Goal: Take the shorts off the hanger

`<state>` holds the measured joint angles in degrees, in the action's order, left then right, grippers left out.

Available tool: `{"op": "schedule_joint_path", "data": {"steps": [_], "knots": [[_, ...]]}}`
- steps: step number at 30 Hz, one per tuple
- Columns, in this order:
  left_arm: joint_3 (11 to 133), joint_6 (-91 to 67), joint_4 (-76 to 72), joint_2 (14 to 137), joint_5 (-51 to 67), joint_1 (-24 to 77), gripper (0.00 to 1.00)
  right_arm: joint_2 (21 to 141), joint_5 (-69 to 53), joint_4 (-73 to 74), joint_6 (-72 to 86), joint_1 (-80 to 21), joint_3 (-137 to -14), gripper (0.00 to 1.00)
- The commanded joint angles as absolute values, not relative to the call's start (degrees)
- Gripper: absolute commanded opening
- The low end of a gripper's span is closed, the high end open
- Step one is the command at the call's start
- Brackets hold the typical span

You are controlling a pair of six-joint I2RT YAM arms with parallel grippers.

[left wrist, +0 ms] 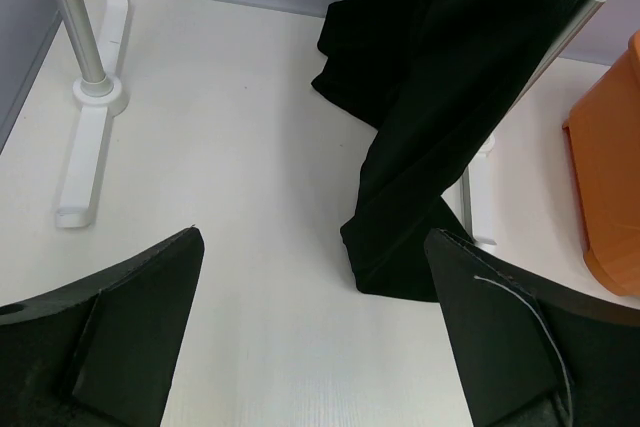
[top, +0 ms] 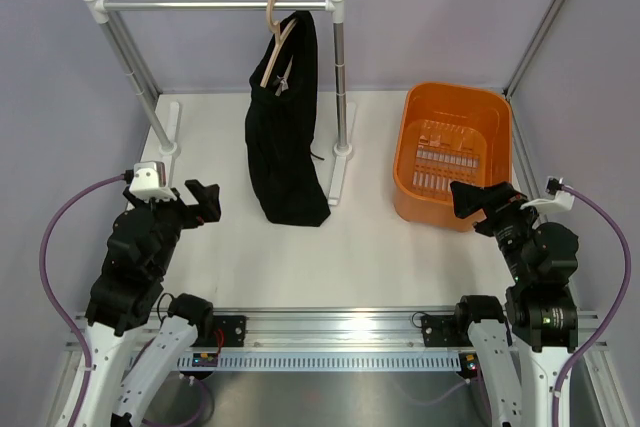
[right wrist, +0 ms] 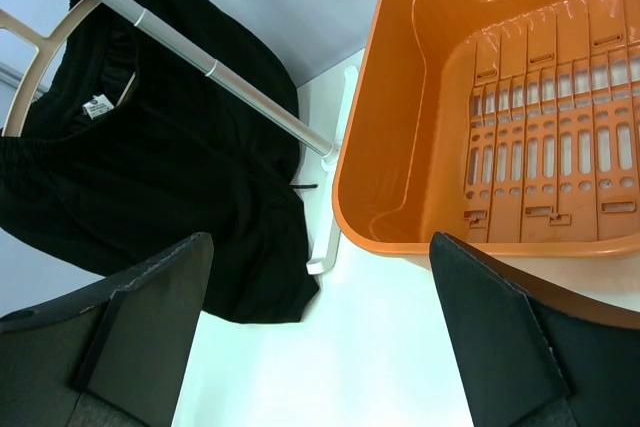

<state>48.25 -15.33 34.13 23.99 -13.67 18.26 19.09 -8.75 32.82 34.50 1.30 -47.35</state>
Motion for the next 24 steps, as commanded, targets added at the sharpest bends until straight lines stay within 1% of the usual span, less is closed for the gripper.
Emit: {"op": "schedule_joint_path", "data": {"steps": [1, 11, 15, 17, 18, 20, 21, 24], "knots": [[48.16, -16.0, 30.94, 23.55, -12.83, 18.02, 0.99, 18.46, -9.49, 31.29, 34.37, 1.58, -48.6, 1.0], [48.25, -16.08, 30.59, 23.82, -12.66, 18.02, 0.99, 18.37, -9.05, 32.08, 33.66, 1.58, -48.6, 1.0], [49.91, -16.17, 29.44, 26.79, -10.99, 18.02, 0.99, 18.89, -8.7, 32.52, 33.13, 1.58, -49.13, 1.0], [53.86, -16.44, 28.75, 28.99, -8.71, 18.02, 0.99, 19.6, -8.96, 32.52, 32.96, 1.58, -49.13, 1.0], [55.7, -16.87, 28.48, 31.96, -8.01, 18.02, 0.99, 19.95, -9.31, 32.52, 32.96, 1.58, -49.22, 1.0], [62.38, -17.49, 27.78, 35.93, -6.77, 18.02, 0.99, 20.57, -10.02, 32.61, 33.05, 1.58, -49.22, 0.99], [64.93, -17.4, 27.77, 40.91, -6.16, 18.02, 0.99, 20.74, -10.11, 32.52, 33.13, 1.58, -49.04, 0.99], [74.51, -16.62, 25.5, 48.05, -5.01, 18.11, 0.99, 20.92, -11.07, 31.56, 33.57, 1.58, -48.78, 1.0]]}}
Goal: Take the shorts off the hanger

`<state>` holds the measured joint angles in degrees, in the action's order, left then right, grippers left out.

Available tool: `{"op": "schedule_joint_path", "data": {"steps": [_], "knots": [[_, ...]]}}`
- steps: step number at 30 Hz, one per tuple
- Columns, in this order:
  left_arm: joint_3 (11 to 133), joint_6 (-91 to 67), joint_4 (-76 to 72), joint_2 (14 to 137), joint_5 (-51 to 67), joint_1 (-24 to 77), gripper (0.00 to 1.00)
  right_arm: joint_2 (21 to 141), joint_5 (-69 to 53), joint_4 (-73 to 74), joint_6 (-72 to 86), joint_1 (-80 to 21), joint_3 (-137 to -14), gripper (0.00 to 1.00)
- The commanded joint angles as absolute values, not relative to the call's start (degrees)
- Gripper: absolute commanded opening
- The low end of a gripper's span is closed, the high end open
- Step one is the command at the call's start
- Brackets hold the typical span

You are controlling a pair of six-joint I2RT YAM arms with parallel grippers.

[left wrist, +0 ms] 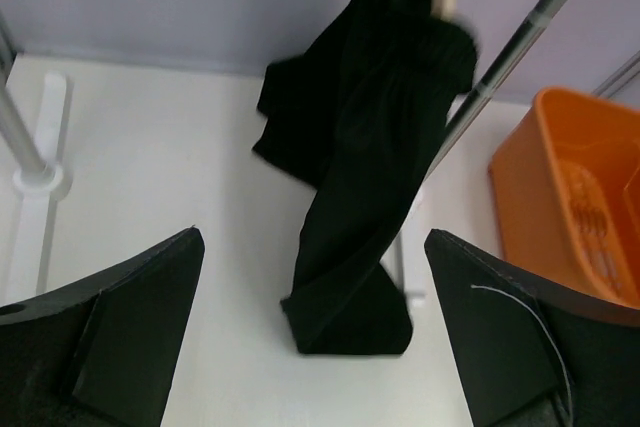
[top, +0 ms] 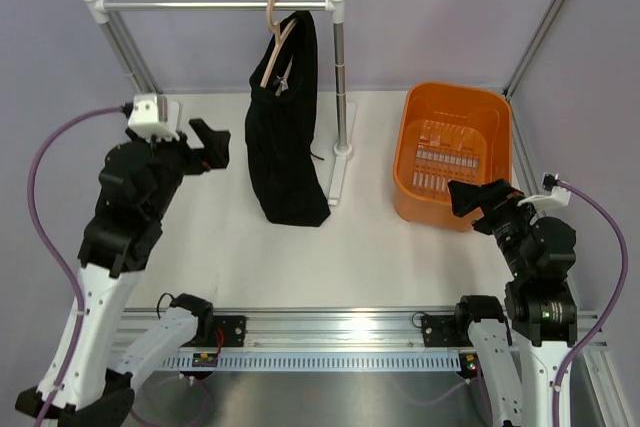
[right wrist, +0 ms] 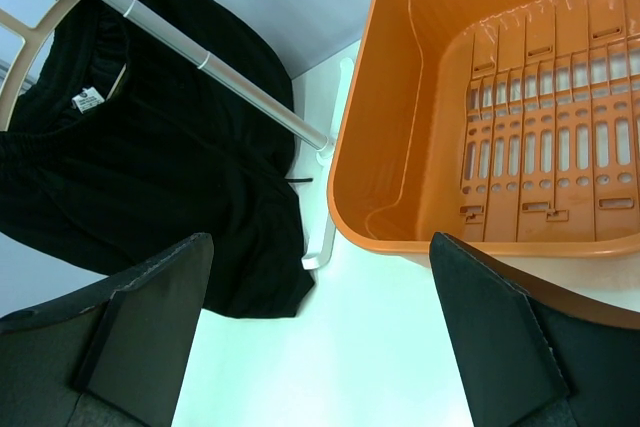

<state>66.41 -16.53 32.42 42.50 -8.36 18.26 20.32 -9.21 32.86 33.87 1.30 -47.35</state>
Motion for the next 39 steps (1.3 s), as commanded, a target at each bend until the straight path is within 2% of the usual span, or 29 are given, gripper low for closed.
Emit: {"op": "schedule_joint_path", "data": {"steps": [1, 7, 15, 26, 39], "knots": [[76.88, -14.44, 23.66, 52.86, -4.75, 18.11, 0.99, 21.09, -11.51, 31.38, 33.57, 1.58, -48.78, 0.99], [99.29, -6.16, 23.47, 72.57, -1.14, 18.11, 0.99, 24.77, -12.83, 31.03, 32.78, 1.58, -50.8, 1.0], [122.5, -3.16, 27.77, 95.42, -0.35, 18.19, 0.92, 29.61, -11.78, 29.53, 30.59, 1.58, -53.26, 1.0], [124.89, -1.85, 24.35, 101.51, 2.2, 19.69, 0.86, 34.45, -13.01, 25.06, 29.71, 1.58, -51.86, 0.99], [126.04, -1.67, 26.64, 104.77, -0.96, 21.53, 0.67, 34.8, -12.92, 24.43, 29.88, 1.58, -50.63, 0.99]]}}
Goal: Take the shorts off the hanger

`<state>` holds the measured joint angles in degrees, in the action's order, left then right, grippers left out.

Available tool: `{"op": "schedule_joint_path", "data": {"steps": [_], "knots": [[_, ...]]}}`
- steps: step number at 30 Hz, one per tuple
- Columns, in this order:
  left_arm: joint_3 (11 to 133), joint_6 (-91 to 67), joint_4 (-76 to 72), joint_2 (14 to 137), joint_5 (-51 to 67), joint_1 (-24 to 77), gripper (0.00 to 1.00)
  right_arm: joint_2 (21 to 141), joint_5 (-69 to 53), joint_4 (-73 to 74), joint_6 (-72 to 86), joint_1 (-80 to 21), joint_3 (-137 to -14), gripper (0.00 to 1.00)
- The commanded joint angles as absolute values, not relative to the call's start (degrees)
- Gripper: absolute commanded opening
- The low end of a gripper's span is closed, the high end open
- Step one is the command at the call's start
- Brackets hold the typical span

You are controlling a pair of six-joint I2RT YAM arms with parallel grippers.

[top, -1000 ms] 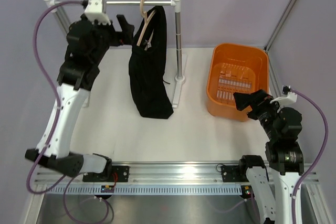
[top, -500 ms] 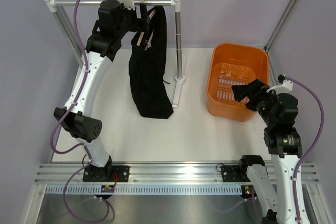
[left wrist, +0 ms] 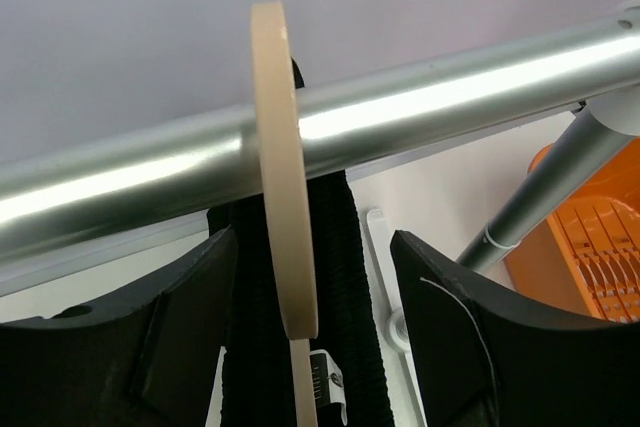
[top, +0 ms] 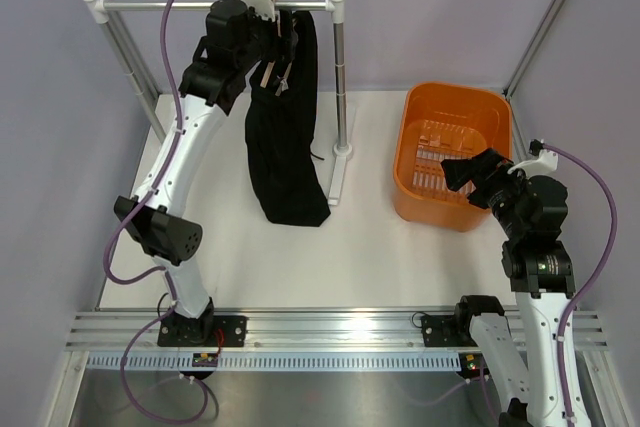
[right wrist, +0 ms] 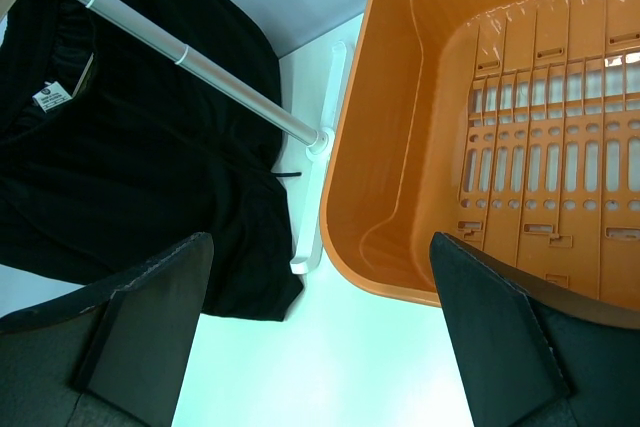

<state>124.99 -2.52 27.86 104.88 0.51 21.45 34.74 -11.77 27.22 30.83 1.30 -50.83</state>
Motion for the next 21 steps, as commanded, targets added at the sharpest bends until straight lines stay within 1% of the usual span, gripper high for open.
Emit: {"op": "schedule_joint_path", "data": {"steps": [1, 6, 14, 17, 21], "knots": [[124.29, -1.67, 25.93, 104.42, -1.4, 21.53, 0.66, 34.72, -12.92, 24.35, 29.97, 1.58, -50.54, 0.99], [124.01, -1.32, 26.1, 104.76, -1.85, 21.62, 0.63, 34.89, -12.83, 24.08, 29.97, 1.58, -50.27, 1.0], [122.43, -0.97, 24.61, 104.15, -1.85, 21.97, 0.63, 34.8, -12.74, 23.47, 30.06, 1.58, -49.22, 0.99], [124.09, -0.79, 26.62, 105.55, -1.67, 22.23, 0.6, 35.15, -12.57, 23.64, 30.15, 1.5, -49.13, 0.99], [122.27, -0.53, 25.06, 105.12, -2.9, 22.41, 0.59, 35.16, -12.65, 23.2, 30.15, 1.58, -48.96, 0.99]]}}
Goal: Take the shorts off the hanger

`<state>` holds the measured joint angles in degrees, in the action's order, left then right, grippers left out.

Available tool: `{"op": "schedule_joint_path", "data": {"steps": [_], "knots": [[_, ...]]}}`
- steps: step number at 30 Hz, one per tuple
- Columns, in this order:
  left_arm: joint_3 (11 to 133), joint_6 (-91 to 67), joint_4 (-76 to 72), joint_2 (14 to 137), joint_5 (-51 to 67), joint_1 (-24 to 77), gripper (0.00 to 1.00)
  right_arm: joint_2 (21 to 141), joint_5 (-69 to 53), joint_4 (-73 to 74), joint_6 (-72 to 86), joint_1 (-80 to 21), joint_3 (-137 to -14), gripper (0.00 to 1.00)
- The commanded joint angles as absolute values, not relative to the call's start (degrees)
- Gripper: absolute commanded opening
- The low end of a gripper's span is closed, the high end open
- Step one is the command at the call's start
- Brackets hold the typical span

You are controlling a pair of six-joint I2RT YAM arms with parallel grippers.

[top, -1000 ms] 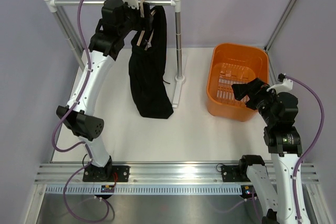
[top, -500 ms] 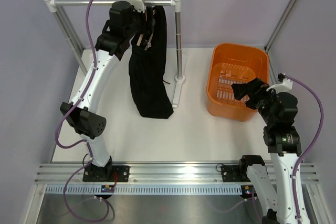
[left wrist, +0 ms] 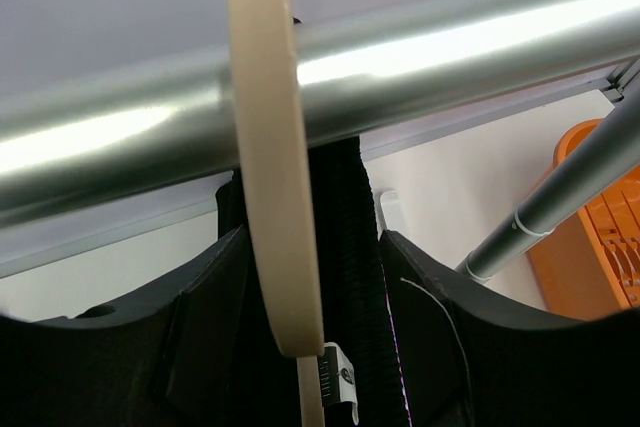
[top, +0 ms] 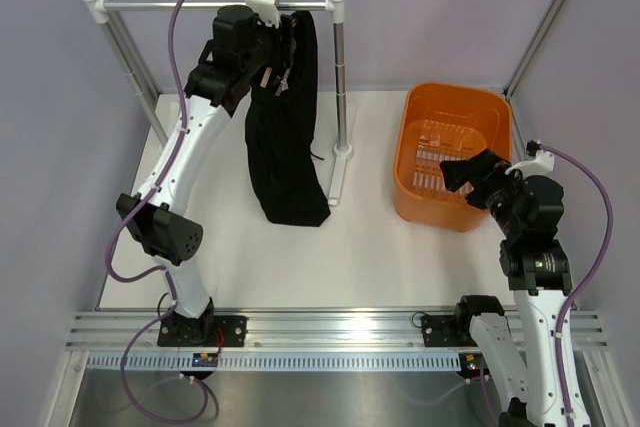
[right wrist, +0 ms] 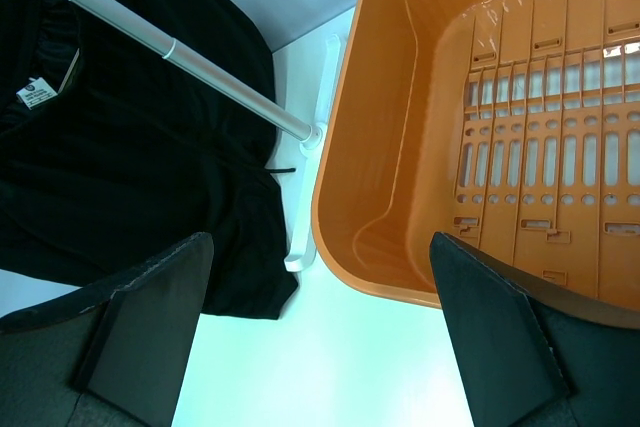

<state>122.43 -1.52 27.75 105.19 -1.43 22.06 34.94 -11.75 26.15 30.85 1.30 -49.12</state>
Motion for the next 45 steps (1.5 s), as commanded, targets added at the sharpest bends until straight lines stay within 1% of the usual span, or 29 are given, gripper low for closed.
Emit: {"op": "schedule_joint_path", "data": {"steps": [1, 6, 17, 21, 22, 24, 25, 27, 28, 29, 35, 39, 41, 45], "knots": [[121.99, -0.53, 24.53, 104.94, -2.64, 22.41, 0.57, 35.07, -12.66, 23.29, 30.15, 1.58, -48.87, 1.0], [124.8, -1.14, 26.54, 106.79, -2.72, 22.59, 0.53, 35.25, -12.22, 23.64, 29.8, 1.58, -48.78, 1.0], [122.35, -0.88, 24.53, 105.82, -4.13, 22.85, 0.49, 34.98, -11.95, 23.56, 29.62, 1.58, -48.43, 0.99], [122.52, -0.79, 24.35, 105.73, -4.74, 22.94, 0.44, 34.98, -11.78, 23.38, 29.44, 1.58, -48.08, 0.99], [122.52, -0.7, 24.17, 105.73, -5.53, 22.94, 0.37, 35.07, -11.78, 23.29, 29.36, 1.58, -47.99, 0.99], [122.78, -0.44, 24.08, 105.73, -6.06, 23.03, 0.31, 35.16, -11.95, 23.38, 29.53, 1.5, -47.9, 0.99], [123.04, -0.35, 24.17, 105.73, -6.85, 23.03, 0.21, 35.16, -11.87, 23.38, 29.44, 1.58, -47.9, 0.99], [123.4, -0.35, 24.26, 105.47, -7.47, 23.03, 0.1, 35.07, -12.04, 23.12, 29.44, 1.58, -47.81, 1.0], [124.01, -0.35, 24.34, 105.29, -8.17, 23.2, 0.01, 35.07, -12.13, 23.29, 29.44, 1.58, -47.81, 0.99], [124.1, -0.35, 24.35, 104.68, -8.35, 23.12, 0.0, 34.98, -12.22, 23.2, 29.44, 1.58, -47.81, 1.0], [124.8, 1.14, 23.73, 100.64, -8.61, 23.12, 0.0, 35.33, -11.95, 23.47, 29.18, 1.58, -48.08, 1.0], [128.23, -0.95, 29.96, 100.02, -8.62, 23.12, 0.0, 36.3, -12.48, 22.94, 29.35, 1.58, -47.81, 0.99], [126.4, -3.15, 31.38, 97.75, -9.14, 23.12, 0.0, 37.43, -13.09, 22.77, 29.36, 1.58, -47.9, 1.0], [114.74, -4.66, 29.18, 92.03, -10.02, 23.12, 0.0, 38.93, -13.8, 22.41, 29.0, 1.58, -48.51, 0.99]]}}
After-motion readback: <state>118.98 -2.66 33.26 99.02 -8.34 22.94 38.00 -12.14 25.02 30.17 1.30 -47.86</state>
